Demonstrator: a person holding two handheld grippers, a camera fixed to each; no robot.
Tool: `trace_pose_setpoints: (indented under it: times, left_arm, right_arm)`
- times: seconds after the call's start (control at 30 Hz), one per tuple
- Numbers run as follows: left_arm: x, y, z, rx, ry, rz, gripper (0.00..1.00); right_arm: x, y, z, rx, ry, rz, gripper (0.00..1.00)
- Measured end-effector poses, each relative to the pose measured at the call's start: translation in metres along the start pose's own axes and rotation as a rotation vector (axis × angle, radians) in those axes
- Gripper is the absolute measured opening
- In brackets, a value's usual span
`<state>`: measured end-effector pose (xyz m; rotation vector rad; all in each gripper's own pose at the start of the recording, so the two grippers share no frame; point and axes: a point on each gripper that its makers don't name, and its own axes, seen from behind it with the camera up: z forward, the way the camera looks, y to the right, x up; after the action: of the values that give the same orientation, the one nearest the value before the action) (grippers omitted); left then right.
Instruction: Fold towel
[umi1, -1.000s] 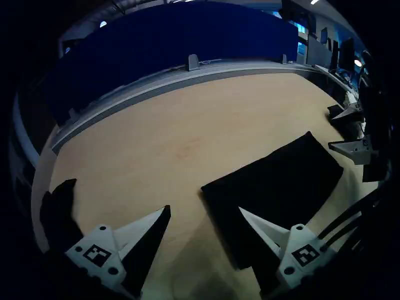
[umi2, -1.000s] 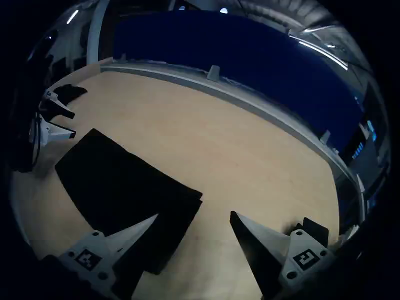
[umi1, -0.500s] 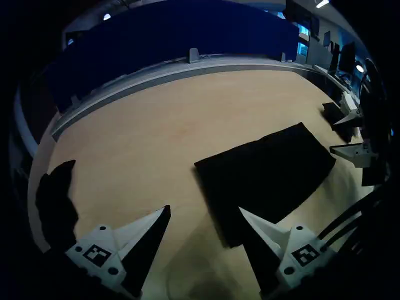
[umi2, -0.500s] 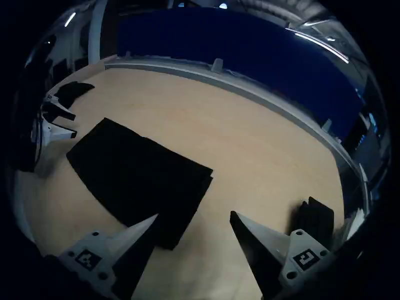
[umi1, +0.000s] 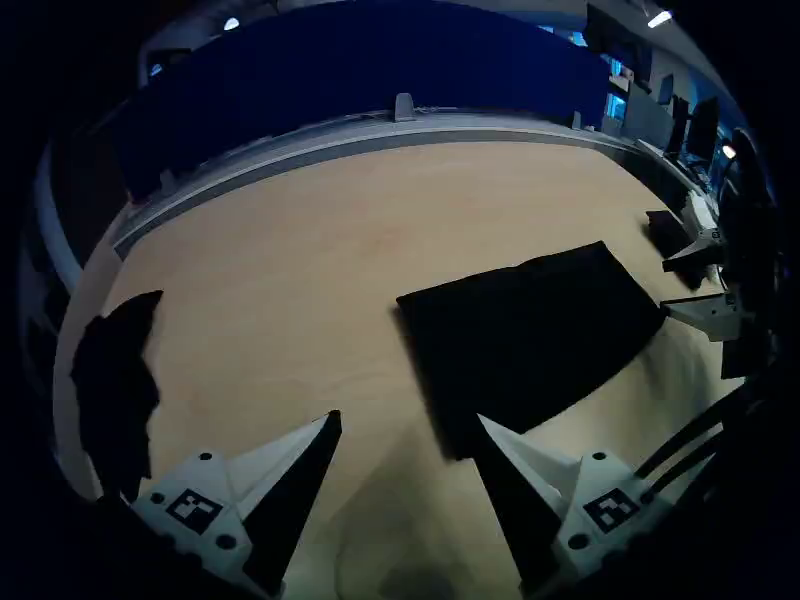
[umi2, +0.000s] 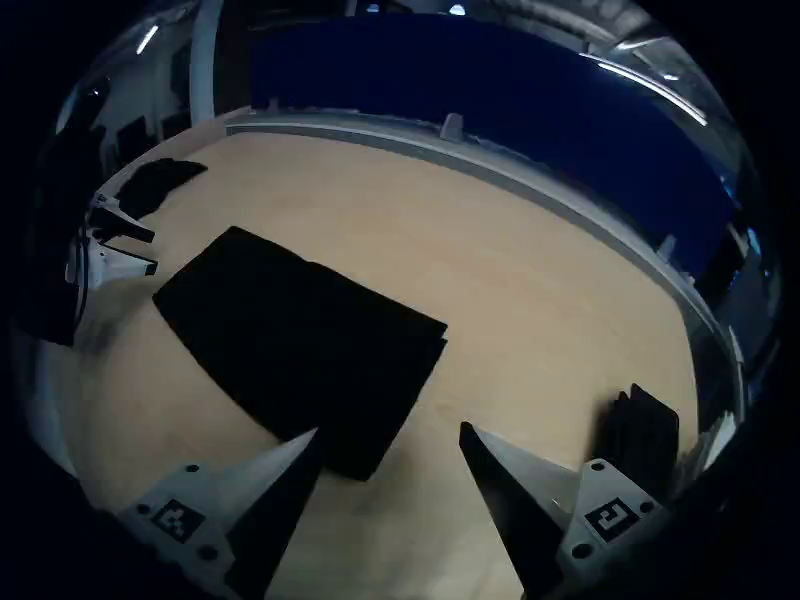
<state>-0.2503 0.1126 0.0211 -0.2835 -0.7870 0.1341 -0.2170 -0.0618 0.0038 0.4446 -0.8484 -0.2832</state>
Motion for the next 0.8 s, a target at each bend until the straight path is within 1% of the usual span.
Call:
trace_pose_setpoints:
  times: [0.1, 0.2, 0.3, 0.47, 0.6, 0.8]
  left_arm:
    - [-0.007, -0.005, -0.008, 0.018, 0.002, -0.02, 0.9]
    - [-0.015, -0.009, -0.018, 0.031, 0.002, -0.05, 0.9]
    - [-0.024, -0.012, -0.029, 0.048, 0.002, -0.087, 0.9]
    - [-0.049, -0.016, -0.049, 0.074, -0.01, -0.145, 0.9]
    - [-0.071, -0.018, -0.065, 0.09, -0.028, -0.18, 0.9]
    - [-0.102, -0.019, -0.084, 0.107, -0.063, -0.201, 0.9]
  right_arm:
    - [-0.002, -0.006, 0.0, 0.03, -0.007, -0.021, 0.98]
    - [-0.005, -0.011, 0.0, 0.056, -0.015, -0.042, 0.97]
    - [-0.007, -0.016, 0.001, 0.083, -0.023, -0.057, 0.94]
    - [-0.015, -0.023, 0.001, 0.132, -0.049, -0.079, 0.82]
    - [-0.021, -0.026, 0.003, 0.157, -0.072, -0.089, 0.74]
    - [-0.029, -0.025, 0.006, 0.175, -0.093, -0.08, 0.63]
